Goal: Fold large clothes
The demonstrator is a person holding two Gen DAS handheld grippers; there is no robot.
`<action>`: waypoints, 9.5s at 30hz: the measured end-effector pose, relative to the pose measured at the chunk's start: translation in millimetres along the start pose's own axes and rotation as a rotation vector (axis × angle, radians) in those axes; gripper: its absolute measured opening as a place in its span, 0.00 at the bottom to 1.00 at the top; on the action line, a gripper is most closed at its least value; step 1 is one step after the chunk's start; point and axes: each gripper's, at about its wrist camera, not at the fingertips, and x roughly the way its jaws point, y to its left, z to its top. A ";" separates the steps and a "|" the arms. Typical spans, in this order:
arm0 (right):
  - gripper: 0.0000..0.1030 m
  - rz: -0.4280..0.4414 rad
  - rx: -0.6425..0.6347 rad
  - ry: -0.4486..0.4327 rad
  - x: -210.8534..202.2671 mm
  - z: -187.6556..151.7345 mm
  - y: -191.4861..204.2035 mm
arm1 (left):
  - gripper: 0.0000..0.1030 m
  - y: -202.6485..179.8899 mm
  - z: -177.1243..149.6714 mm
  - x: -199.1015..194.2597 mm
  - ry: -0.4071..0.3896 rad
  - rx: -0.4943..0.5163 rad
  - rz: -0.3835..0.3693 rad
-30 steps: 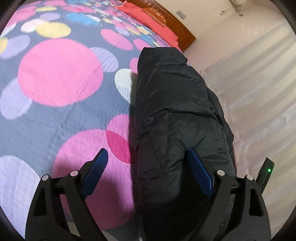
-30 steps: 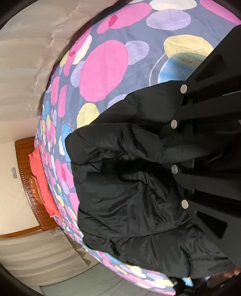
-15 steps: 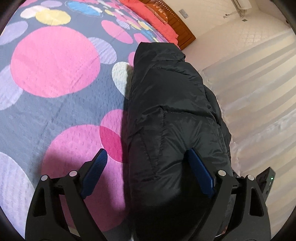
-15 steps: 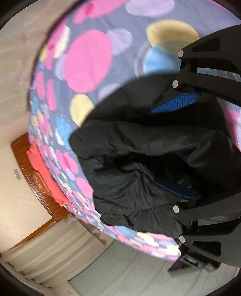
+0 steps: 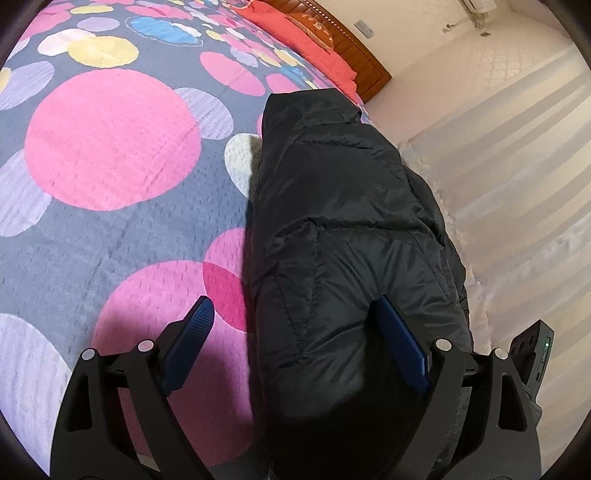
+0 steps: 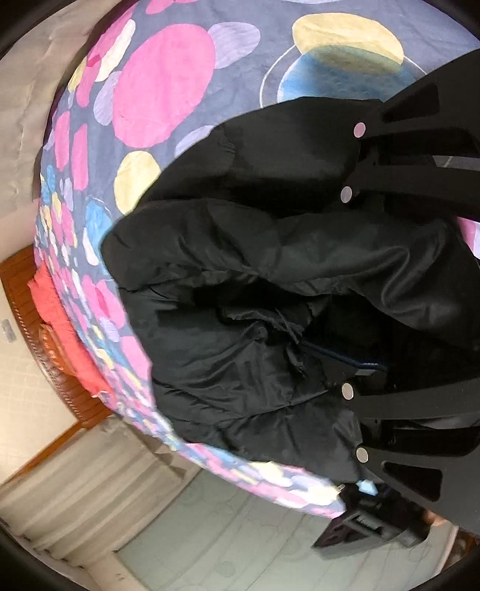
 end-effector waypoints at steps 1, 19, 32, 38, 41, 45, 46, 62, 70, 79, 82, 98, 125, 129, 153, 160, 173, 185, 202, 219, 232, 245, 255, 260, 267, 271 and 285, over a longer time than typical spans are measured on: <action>0.49 0.026 0.032 -0.014 -1.6 2.6 -3.8 | 0.86 0.3 0.3 0.1 -0.002 -0.008 -0.001; 0.06 0.131 0.047 -0.222 -28.6 31.7 4.1 | 0.86 -29.0 12.2 4.4 -0.003 -0.131 -0.083; 0.05 0.082 0.291 -0.127 11.4 10.9 -107.7 | 0.91 -79.2 -12.1 60.0 0.014 -0.001 0.076; 0.05 0.132 0.306 -0.109 28.1 9.2 -107.4 | 0.91 -68.8 -9.1 69.1 0.000 0.066 0.107; 0.06 0.148 0.292 -0.087 33.6 10.1 -99.0 | 0.91 -66.0 -8.7 63.3 -0.021 0.098 0.120; 0.07 0.164 0.264 -0.051 44.2 11.8 -81.0 | 0.89 -51.5 -1.2 53.1 -0.035 0.094 0.111; 0.07 0.178 0.256 -0.041 49.2 11.3 -73.5 | 0.89 -47.4 0.8 49.3 -0.041 0.087 0.114; 0.04 0.172 -0.004 -0.138 46.2 44.5 46.3 | 0.77 11.1 48.2 -32.4 -0.133 0.039 0.082; 0.03 0.037 0.119 -0.091 56.9 54.3 -41.5 | 0.77 -24.5 38.3 14.0 -0.056 0.033 0.036; 0.00 0.240 0.265 -0.062 96.4 36.9 -93.2 | 0.83 -41.6 23.5 57.7 -0.044 0.135 0.203; 0.01 0.221 0.242 -0.071 93.3 36.1 -90.5 | 0.83 -46.3 26.7 61.0 -0.046 0.149 0.228; 0.72 0.100 0.120 -0.018 54.8 29.2 -82.4 | 0.97 -2.1 28.2 43.9 0.009 -0.035 -0.014; 0.32 0.421 0.193 0.092 140.1 3.6 37.7 | 0.86 34.8 89.6 21.2 0.003 0.063 0.087; 0.36 0.380 0.181 0.077 132.4 4.1 42.0 | 0.87 30.8 90.2 21.2 0.000 0.071 0.096; 0.53 0.251 0.252 0.035 100.5 12.5 28.3 | 0.91 25.7 89.4 0.1 -0.019 0.120 0.205; 0.56 0.203 0.247 -0.013 67.7 3.2 29.0 | 0.91 23.6 79.7 -13.8 -0.019 0.106 0.206; 0.56 0.128 0.127 -0.128 -3.0 -23.5 46.8 | 0.91 11.8 52.4 -40.5 -0.052 0.126 0.228; 0.65 -0.053 -0.056 -0.184 -29.3 -53.8 93.5 | 0.91 -13.2 13.5 -83.9 -0.149 0.237 0.399; 0.70 -0.204 -0.253 -0.314 -69.1 -74.0 144.9 | 0.92 -54.8 -11.0 -146.6 -0.337 0.349 0.510; 0.70 -0.233 -0.299 -0.342 -77.3 -86.0 153.9 | 0.92 -62.0 -26.9 -159.7 -0.384 0.374 0.571; 0.70 -0.236 -0.300 -0.346 -77.3 -87.3 154.2 | 0.92 -63.0 -31.3 -160.4 -0.377 0.376 0.567; 0.70 -0.232 -0.304 -0.340 -75.2 -89.8 155.2 | 0.92 -61.7 -34.7 -159.0 -0.374 0.367 0.567; 0.70 -0.233 -0.307 -0.343 -74.7 -90.9 156.2 | 0.98 -65.0 -36.2 -160.3 -0.397 0.380 0.558; 0.70 -0.231 -0.311 -0.346 -74.7 -89.4 155.6 | 0.98 -71.3 -36.5 -162.2 -0.413 0.406 0.562; 0.70 -0.230 -0.313 -0.345 -74.9 -89.0 155.0 | 0.98 -79.1 -37.8 -164.9 -0.448 0.429 0.593; 0.70 -0.230 -0.315 -0.343 -74.8 -88.8 155.2 | 0.98 -82.1 -38.4 -163.6 -0.446 0.449 0.583; 0.70 -0.225 -0.318 -0.333 -70.3 -88.9 152.8 | 0.98 -82.4 -35.0 -152.2 -0.432 0.469 0.534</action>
